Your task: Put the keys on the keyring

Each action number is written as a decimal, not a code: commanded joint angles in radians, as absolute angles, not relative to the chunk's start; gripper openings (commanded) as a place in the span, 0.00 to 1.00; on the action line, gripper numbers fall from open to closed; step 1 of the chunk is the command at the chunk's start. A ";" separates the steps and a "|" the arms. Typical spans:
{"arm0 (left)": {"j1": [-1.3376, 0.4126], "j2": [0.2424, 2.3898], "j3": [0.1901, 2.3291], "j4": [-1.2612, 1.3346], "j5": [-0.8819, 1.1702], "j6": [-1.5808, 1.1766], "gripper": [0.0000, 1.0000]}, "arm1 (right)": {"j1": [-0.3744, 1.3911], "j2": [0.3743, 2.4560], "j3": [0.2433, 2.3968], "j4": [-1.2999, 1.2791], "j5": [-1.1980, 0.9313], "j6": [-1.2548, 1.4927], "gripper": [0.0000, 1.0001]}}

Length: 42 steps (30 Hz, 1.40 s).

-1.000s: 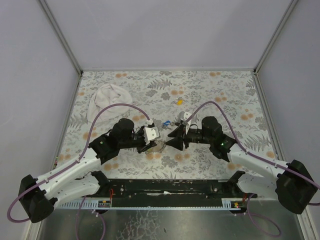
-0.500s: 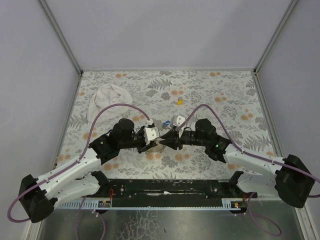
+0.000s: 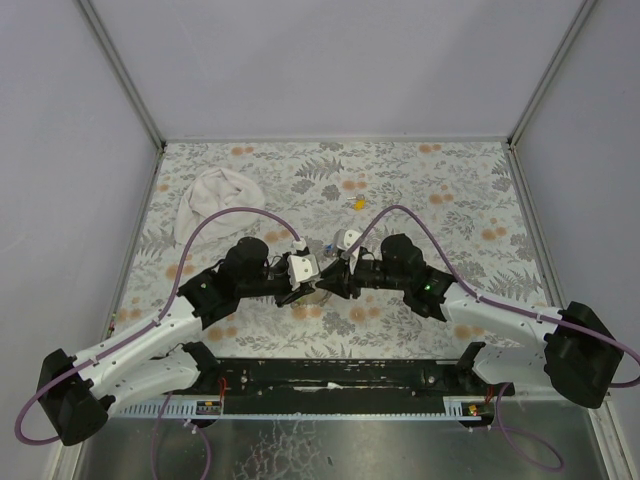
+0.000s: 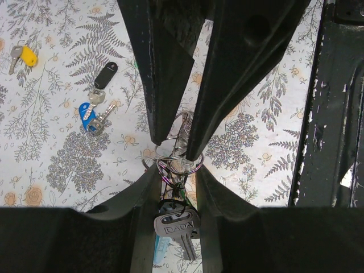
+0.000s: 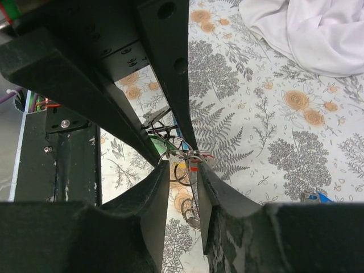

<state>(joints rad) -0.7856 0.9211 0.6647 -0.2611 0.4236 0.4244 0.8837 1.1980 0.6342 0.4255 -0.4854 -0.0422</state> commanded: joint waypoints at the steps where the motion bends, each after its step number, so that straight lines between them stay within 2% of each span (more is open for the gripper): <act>1: -0.793 0.928 0.643 -0.249 0.430 0.417 0.00 | 0.898 1.189 0.684 0.408 -0.473 -0.044 0.34; 17: -0.793 0.924 0.640 -0.241 0.444 0.410 0.00 | 0.910 1.232 0.710 0.389 -0.452 -0.064 0.39; 23: -0.795 0.916 0.636 -0.243 0.428 0.411 0.00 | 0.911 1.193 0.700 0.338 -0.371 -0.092 0.26; 33: -0.793 0.905 0.630 -0.247 0.416 0.408 0.00 | 0.911 1.114 0.665 0.333 -0.351 -0.096 0.00; 42: -0.794 0.896 0.629 -0.247 0.427 0.402 0.00 | 0.911 1.162 0.684 0.357 -0.361 -0.064 0.00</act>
<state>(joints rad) -0.7856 0.9092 0.6498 -0.2424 0.4206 0.4171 0.9073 1.1572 0.6571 0.2901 -0.3828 -0.0780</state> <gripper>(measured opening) 0.274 0.010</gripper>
